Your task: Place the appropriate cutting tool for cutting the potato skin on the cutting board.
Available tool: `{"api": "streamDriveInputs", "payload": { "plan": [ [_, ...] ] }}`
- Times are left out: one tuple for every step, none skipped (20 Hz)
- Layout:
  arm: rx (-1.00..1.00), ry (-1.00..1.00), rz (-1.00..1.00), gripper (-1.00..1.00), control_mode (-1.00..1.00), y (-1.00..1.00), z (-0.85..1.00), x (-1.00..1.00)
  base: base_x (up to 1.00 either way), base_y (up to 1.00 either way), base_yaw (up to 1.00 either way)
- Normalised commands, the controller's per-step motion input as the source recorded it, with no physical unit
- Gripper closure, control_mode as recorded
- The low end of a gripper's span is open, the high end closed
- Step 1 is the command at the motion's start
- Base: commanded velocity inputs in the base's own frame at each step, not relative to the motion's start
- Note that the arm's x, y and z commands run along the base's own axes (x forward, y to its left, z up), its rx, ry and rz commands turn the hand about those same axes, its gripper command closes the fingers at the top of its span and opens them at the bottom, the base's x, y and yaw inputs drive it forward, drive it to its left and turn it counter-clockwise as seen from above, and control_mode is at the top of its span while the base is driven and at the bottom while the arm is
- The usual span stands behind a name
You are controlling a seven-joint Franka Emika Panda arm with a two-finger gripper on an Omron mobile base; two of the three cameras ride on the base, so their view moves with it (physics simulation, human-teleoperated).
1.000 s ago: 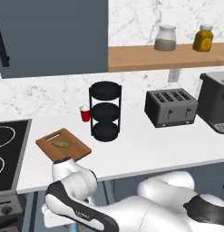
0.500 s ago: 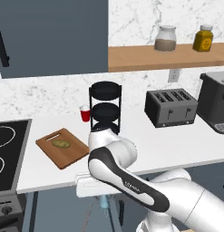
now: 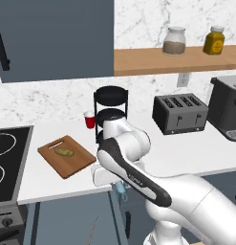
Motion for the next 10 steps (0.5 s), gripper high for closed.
{"api": "streamDriveInputs", "payload": {
  "plan": [
    [-0.14, 0.0, 0.28, 1.0, -1.0, 0.0, 0.18, 0.82, 0.0, 0.0, 0.0],
    [-0.14, 0.0, 0.27, 1.0, -1.0, 0.0, 0.2, 0.87, 0.0, 0.0, 0.0],
    [-0.12, 0.0, 0.26, 1.0, -1.0, 0.0, 0.14, 0.93, 0.0, 0.0, 0.0],
    [-0.11, 0.0, 0.26, 1.0, -1.0, 0.0, 0.11, 0.98, 0.0, 0.0, 0.0],
    [-0.09, 0.0, 0.31, 1.0, -1.0, 0.0, 0.04, 0.86, 0.0, 0.0, 0.0],
    [-0.07, 0.0, 0.34, 1.0, -1.0, 0.0, 0.01, 0.81, 0.0, 0.0, 0.0],
    [-0.03, 0.0, 0.41, 1.0, -1.0, 0.0, 0.0, 0.58, 0.0, 0.0, 0.0],
    [-0.01, 0.0, 0.43, 1.0, -1.0, 0.0, 0.01, 0.59, 0.0, 0.0, 0.0],
    [-0.01, 0.0, 0.44, 1.0, -1.0, 0.0, 0.0, 0.51, 0.0, 0.0, 0.0],
    [0.0, 0.0, 0.45, 1.0, -1.0, 0.0, 0.0, 0.54, 0.0, 0.0, 0.0]
  ]
}}
